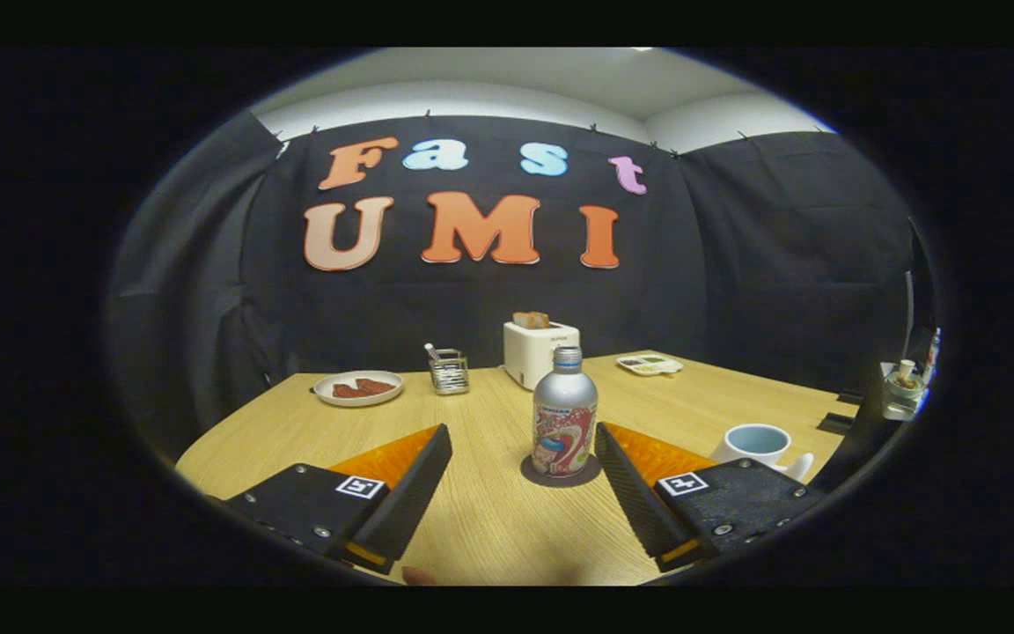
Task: Take the bottle from table, then pour the juice into the cup, finally place the bottle on the coaster
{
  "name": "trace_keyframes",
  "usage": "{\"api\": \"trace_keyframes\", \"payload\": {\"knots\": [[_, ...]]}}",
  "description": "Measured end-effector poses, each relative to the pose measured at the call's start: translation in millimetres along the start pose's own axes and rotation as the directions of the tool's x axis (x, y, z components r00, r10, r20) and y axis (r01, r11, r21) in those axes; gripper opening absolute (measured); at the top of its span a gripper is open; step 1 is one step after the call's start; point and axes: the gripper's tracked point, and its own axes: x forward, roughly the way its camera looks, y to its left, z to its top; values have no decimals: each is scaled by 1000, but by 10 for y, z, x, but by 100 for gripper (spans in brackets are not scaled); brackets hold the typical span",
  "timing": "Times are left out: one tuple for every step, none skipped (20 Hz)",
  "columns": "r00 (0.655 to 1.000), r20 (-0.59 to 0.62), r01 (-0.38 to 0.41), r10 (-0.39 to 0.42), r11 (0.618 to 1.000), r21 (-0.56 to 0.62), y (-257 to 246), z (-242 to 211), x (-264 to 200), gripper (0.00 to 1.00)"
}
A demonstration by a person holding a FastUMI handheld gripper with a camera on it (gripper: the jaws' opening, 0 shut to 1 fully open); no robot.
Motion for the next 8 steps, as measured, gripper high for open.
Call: {"api": "trace_keyframes", "payload": {"knots": [[1000, 10, -17, 17, 1000, -6, 1, 20, -139, 97], [999, 22, -38, 38, 999, -9, 35, 70, -257, 97], [998, 30, -63, 63, 998, -14, 49, 96, -351, 97], [996, 33, -85, 86, 996, -24, 74, 102, -436, 97], [994, 40, -102, 104, 994, -36, 81, 104, -512, 97], [992, 44, -115, 118, 992, -47, 87, 112, -562, 97], [990, 48, -130, 133, 990, -57, 104, 98, -606, 97], [988, 49, -140, 144, 988, -63, 122, 88, -640, 97]]}}
